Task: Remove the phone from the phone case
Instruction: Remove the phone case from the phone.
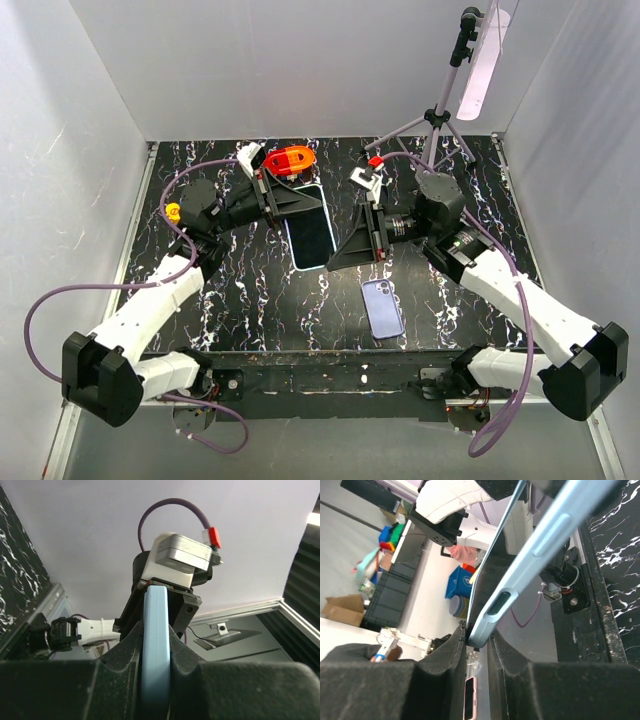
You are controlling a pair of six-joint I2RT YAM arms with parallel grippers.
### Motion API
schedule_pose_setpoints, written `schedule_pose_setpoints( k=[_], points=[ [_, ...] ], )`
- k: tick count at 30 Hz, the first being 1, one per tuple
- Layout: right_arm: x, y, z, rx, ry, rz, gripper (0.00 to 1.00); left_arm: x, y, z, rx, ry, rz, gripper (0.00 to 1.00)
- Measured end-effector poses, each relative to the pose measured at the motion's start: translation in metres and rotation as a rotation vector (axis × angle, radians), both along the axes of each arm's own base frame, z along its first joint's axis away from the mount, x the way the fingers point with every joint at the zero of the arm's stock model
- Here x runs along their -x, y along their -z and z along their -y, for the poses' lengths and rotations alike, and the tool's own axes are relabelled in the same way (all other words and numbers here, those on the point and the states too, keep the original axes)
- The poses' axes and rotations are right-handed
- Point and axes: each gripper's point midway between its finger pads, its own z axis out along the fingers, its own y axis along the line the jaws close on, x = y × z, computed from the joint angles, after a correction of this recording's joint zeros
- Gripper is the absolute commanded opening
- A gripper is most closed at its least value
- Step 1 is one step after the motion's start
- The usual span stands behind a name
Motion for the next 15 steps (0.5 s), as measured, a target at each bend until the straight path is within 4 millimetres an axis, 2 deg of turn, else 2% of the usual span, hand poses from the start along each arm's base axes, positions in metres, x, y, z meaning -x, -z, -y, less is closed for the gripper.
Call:
schedule_pose_setpoints(
  k=[3, 9, 15],
  points=[
    [0.004, -0.003, -0.006, 0.017, 0.002, 0.067, 0.01, 0.001, 0.000, 0.000, 0.013, 0.029, -0.024, 0.00],
    [0.013, -0.018, -0.018, 0.031, 0.036, 0.249, 0.01, 0.011, -0.014, -0.006, 0.101, 0.067, -0.053, 0.00],
    [0.011, -0.020, -0.033, 0.040, 0.026, 0.361, 0.01, 0.009, -0.018, -0.009, 0.144, 0.060, -0.095, 0.00]
  ],
)
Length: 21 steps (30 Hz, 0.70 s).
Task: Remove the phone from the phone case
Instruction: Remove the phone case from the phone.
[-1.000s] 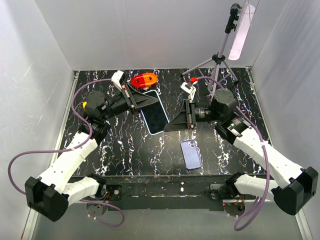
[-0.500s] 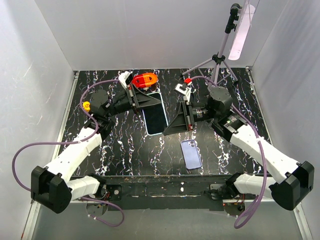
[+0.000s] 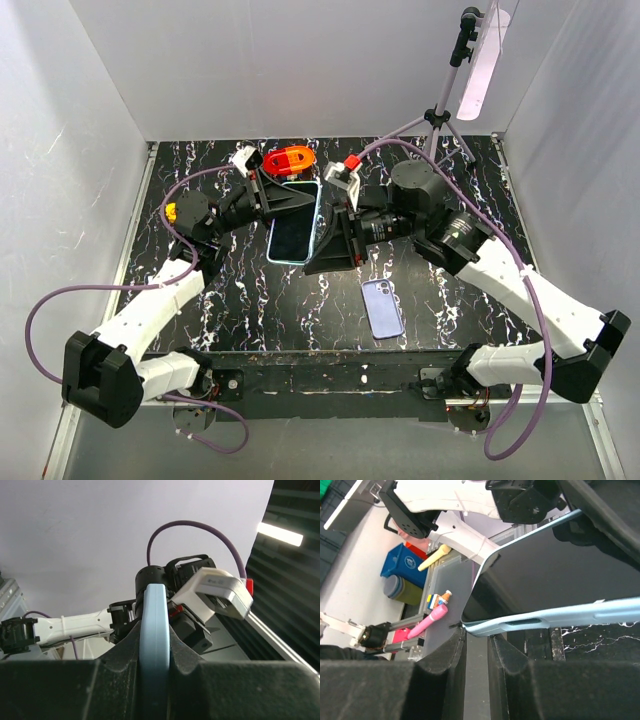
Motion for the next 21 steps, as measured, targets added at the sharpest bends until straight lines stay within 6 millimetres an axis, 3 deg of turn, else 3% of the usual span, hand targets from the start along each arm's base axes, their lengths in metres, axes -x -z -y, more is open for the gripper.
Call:
schedule_pose_setpoints(
  k=[6, 12, 14, 16, 19, 21],
  points=[
    [-0.003, -0.004, -0.007, 0.000, 0.009, 0.095, 0.01, -0.003, 0.007, -0.002, 0.011, 0.010, -0.096, 0.00],
    [-0.020, 0.001, -0.004, 0.047, 0.157, 0.110, 0.01, -0.018, 0.019, -0.007, 0.036, -0.057, -0.153, 0.00],
    [-0.023, 0.001, -0.002, 0.055, 0.195, 0.100, 0.11, -0.023, 0.018, -0.008, 0.048, -0.087, -0.157, 0.00],
    [-0.023, 0.001, 0.002, 0.057, 0.222, 0.074, 0.37, -0.025, 0.015, -0.009, 0.058, -0.111, -0.135, 0.00],
    [-0.018, 0.004, 0.004, 0.051, 0.220, 0.003, 0.59, -0.021, 0.012, -0.008, 0.053, -0.128, -0.077, 0.00],
    [-0.011, 0.010, 0.004, 0.046, 0.194, -0.066, 0.64, -0.015, 0.010, -0.007, 0.043, -0.132, -0.021, 0.00]
  ],
)
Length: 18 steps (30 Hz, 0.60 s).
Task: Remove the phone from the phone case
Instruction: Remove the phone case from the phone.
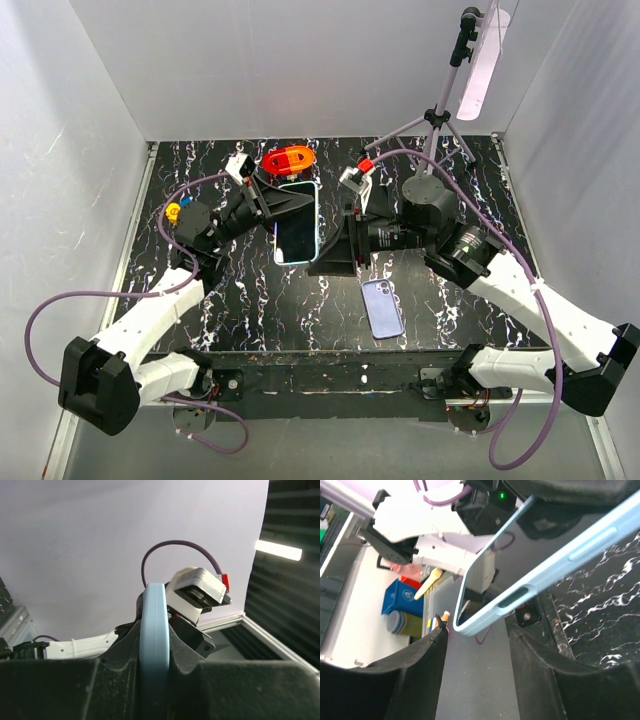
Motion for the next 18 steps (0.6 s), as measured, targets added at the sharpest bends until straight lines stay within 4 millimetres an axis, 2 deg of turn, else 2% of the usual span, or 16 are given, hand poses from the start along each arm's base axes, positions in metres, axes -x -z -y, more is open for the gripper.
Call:
schedule_pose_setpoints(
  k=[4, 9, 13, 18],
  points=[
    [0.013, 0.005, 0.001, -0.026, -0.062, -0.104, 0.61, 0.006, -0.005, 0.001, -0.029, -0.015, 0.086, 0.00],
    [0.024, -0.012, 0.002, -0.082, -0.128, -0.139, 0.47, 0.009, -0.010, 0.000, -0.060, -0.038, 0.144, 0.00],
    [0.026, -0.015, 0.000, -0.095, -0.164, -0.168, 0.40, 0.013, -0.017, -0.002, -0.060, -0.042, 0.162, 0.00],
    [0.022, -0.010, -0.008, -0.087, -0.183, -0.198, 0.39, 0.014, -0.017, -0.003, -0.069, -0.046, 0.172, 0.00]
  ],
)
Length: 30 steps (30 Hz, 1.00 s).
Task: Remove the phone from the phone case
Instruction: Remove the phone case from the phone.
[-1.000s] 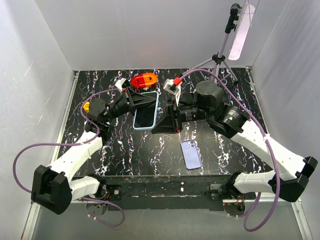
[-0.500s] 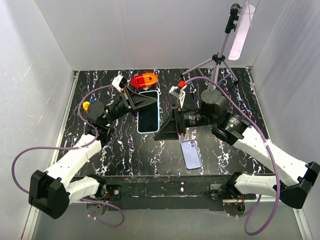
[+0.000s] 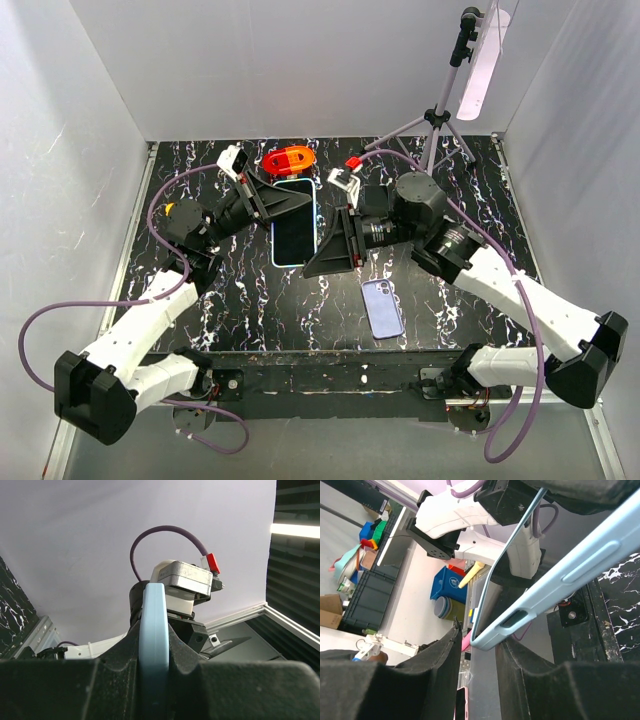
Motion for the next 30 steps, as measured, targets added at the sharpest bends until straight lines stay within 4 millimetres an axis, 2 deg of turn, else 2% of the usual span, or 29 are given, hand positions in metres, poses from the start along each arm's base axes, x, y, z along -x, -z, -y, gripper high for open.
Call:
schedule_pose_setpoints(
  k=[6, 8, 9, 12, 19, 26, 30],
  points=[
    [-0.004, 0.006, -0.008, 0.014, -0.020, -0.022, 0.24, 0.000, 0.001, 0.000, -0.005, -0.001, 0.001, 0.00],
    [-0.004, 0.008, -0.008, 0.022, -0.029, -0.038, 0.05, 0.000, 0.001, 0.000, -0.008, 0.001, 0.006, 0.00],
    [-0.003, 0.008, -0.008, 0.025, -0.032, -0.040, 0.01, 0.001, 0.001, 0.000, -0.008, 0.004, 0.008, 0.00],
    [-0.002, 0.013, -0.007, 0.041, -0.035, -0.044, 0.01, 0.005, -0.004, 0.001, -0.014, 0.016, 0.041, 0.00],
    [-0.001, 0.020, -0.008, 0.088, -0.001, 0.093, 0.01, 0.008, 0.003, 0.006, -0.028, 0.087, -0.001, 0.00],
    [0.000, -0.006, -0.010, 0.155, -0.011, 0.236, 0.01, 0.016, -0.026, -0.002, 0.079, 0.094, 0.022, 0.00],
    [0.001, -0.015, -0.009, 0.180, -0.031, 0.277, 0.01, 0.017, -0.035, -0.003, 0.123, 0.101, 0.019, 0.00]
  ],
)
